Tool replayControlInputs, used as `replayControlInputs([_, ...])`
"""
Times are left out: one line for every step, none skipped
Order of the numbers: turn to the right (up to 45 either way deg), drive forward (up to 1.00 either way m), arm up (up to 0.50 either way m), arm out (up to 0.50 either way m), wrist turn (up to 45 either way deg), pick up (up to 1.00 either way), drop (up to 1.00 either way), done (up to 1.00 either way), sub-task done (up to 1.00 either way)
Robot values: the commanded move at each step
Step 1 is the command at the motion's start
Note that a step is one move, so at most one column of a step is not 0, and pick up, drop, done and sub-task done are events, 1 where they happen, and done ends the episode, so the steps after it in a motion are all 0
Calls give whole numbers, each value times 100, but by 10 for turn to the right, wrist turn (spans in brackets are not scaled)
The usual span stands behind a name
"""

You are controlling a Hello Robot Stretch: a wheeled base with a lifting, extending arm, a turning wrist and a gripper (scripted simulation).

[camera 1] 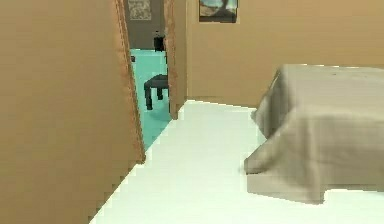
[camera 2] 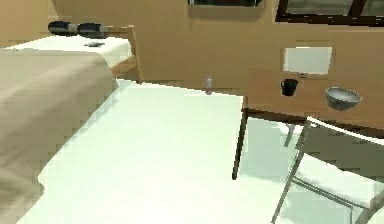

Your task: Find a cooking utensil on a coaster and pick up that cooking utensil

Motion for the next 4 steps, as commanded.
replayControlInputs([30,0,0,0,0,0,0,0,0])
replayControlInputs([0,100,0,0,0,0,0,0,0])
replayControlInputs([0,20,0,0,0,0,0,0,0])
replayControlInputs([120,0,0,0,0,0,0,0,0])
